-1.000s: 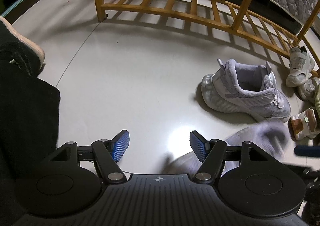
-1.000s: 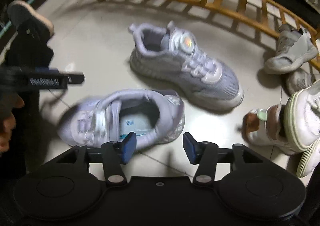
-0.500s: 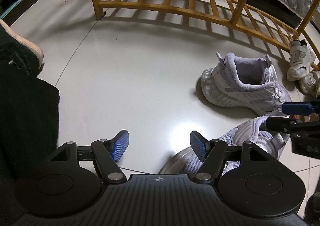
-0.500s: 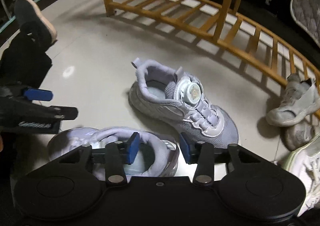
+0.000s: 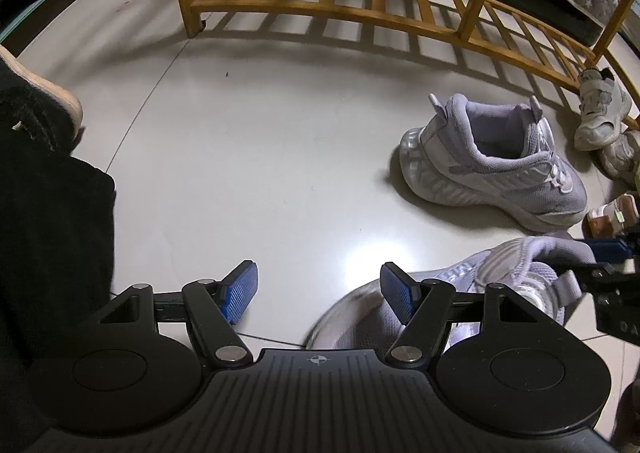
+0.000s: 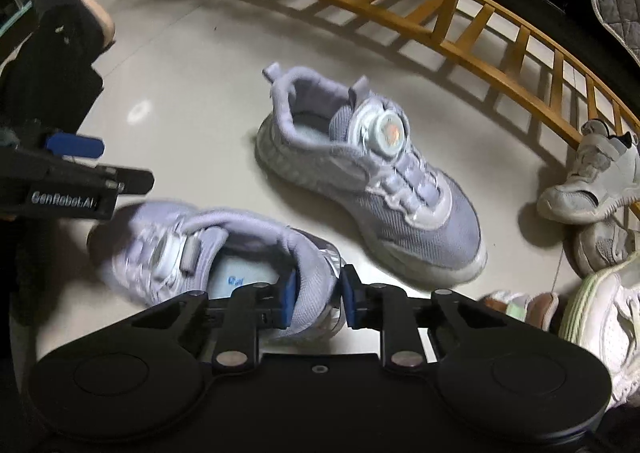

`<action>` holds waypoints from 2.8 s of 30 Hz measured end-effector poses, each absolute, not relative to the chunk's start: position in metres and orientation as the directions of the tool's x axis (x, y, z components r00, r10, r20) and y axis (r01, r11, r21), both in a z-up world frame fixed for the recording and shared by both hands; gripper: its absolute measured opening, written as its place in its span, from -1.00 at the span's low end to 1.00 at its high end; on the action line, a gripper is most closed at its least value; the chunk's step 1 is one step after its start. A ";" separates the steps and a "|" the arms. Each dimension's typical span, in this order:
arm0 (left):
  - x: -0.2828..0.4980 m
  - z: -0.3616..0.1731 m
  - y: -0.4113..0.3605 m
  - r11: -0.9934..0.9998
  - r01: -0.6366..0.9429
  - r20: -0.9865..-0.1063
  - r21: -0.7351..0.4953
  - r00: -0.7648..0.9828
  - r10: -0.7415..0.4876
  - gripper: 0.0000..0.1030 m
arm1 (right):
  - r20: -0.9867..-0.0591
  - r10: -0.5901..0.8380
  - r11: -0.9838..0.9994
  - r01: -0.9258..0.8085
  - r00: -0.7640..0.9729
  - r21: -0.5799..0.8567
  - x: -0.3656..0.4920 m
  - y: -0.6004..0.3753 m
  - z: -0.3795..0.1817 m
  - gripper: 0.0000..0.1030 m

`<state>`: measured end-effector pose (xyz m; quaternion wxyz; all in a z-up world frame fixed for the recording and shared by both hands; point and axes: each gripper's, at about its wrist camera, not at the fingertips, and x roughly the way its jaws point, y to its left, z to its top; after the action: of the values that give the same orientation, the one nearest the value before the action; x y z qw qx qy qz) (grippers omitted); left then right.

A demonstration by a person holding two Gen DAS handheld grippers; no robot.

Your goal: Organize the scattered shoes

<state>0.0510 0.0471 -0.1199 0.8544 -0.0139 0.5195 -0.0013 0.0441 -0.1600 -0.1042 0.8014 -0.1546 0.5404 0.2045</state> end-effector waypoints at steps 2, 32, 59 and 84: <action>0.050 -0.121 0.047 1.000 -0.012 -0.892 -0.024 0.453 -0.016 0.38 | -0.934 0.153 0.863 -0.504 0.324 -0.033 0.039 -0.161 -0.103 -0.49; 0.043 -0.128 0.048 0.996 -0.087 -0.922 -0.007 0.385 0.027 0.45 | -0.854 0.310 0.911 -0.389 0.418 0.140 0.032 -0.206 -0.071 -0.08; 0.039 -0.119 0.052 0.992 -0.126 -0.924 -0.017 0.382 0.033 0.44 | -0.886 0.319 0.893 -0.419 0.338 0.162 0.011 -0.204 -0.085 -0.08; 0.052 -0.136 0.027 0.996 -0.049 -0.934 -0.077 0.352 -0.055 0.46 | -0.941 0.275 0.852 -0.504 0.196 0.144 -0.015 -0.168 -0.124 -0.07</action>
<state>0.0523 0.0265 -0.1361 0.8210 -0.0457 0.5691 -0.0016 -0.0153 -0.1684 -0.1244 0.7670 -0.0986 0.5810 0.2539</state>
